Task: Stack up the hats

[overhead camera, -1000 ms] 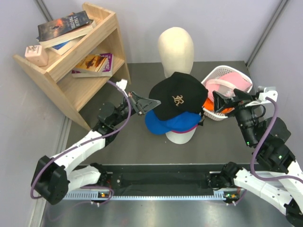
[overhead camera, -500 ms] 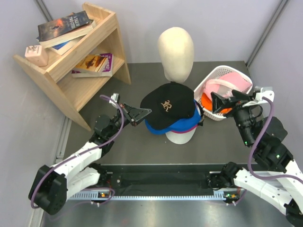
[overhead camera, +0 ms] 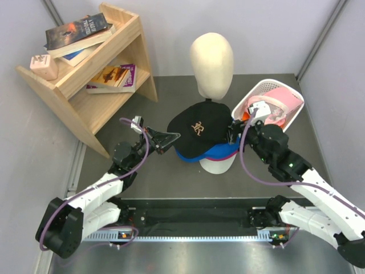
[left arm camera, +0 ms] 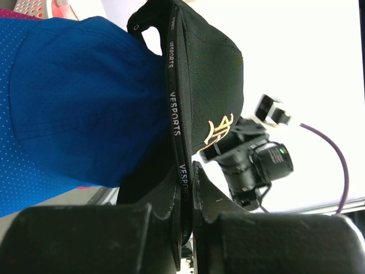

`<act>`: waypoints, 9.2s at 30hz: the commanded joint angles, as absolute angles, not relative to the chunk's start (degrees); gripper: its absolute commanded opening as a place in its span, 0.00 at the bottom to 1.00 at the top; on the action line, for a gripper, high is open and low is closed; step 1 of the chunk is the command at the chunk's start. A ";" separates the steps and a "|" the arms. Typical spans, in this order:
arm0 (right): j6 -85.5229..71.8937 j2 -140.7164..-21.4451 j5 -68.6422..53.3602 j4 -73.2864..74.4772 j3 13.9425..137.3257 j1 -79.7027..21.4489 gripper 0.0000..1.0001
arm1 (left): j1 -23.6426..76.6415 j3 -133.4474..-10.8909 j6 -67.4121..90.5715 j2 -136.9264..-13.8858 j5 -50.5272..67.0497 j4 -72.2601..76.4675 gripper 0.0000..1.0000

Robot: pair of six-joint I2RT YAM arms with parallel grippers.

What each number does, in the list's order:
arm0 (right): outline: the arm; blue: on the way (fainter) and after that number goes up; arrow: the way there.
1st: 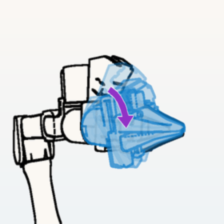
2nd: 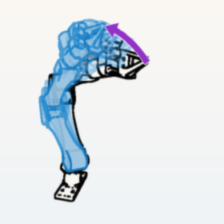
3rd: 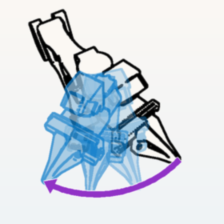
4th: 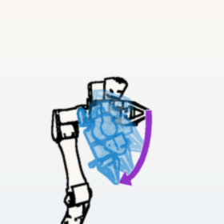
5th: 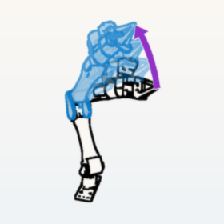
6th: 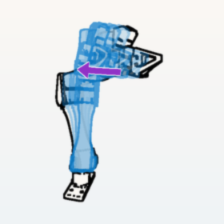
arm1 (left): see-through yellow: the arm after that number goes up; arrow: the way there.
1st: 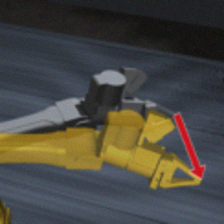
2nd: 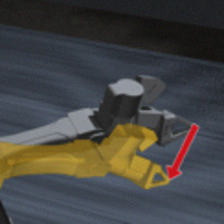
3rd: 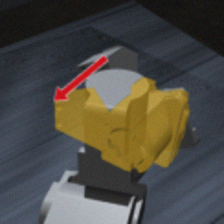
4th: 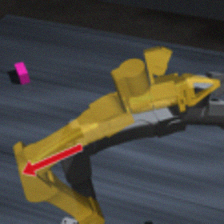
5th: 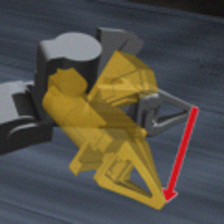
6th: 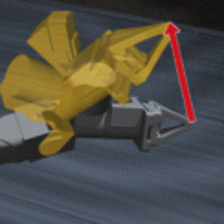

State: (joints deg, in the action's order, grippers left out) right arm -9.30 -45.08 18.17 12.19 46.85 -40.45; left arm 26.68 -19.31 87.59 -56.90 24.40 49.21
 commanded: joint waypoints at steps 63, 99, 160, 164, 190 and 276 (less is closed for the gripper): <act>-18.00 -40.34 -8.43 8.27 39.73 -27.51 0.26 | 22.94 -19.60 85.87 -57.74 28.65 54.93 0.00; -18.81 -42.80 -6.42 -3.69 33.75 -26.10 0.50 | 22.68 -20.21 84.99 -56.78 31.11 53.26 0.00; -16.52 -32.25 1.58 15.40 43.68 -26.98 0.70 | 22.24 -13.18 85.60 -70.83 31.02 63.00 0.00; -17.14 -34.97 0.88 12.31 45.87 -26.90 0.62 | 21.80 -13.10 86.40 -71.63 31.46 64.60 0.00; -17.05 -46.67 3.69 10.19 46.58 -26.72 0.00 | 21.18 -15.29 79.73 -67.06 30.15 56.26 0.27; -17.14 -53.34 -0.62 10.37 46.50 -21.71 0.47 | 17.31 -43.33 41.84 -88.16 26.54 16.52 0.00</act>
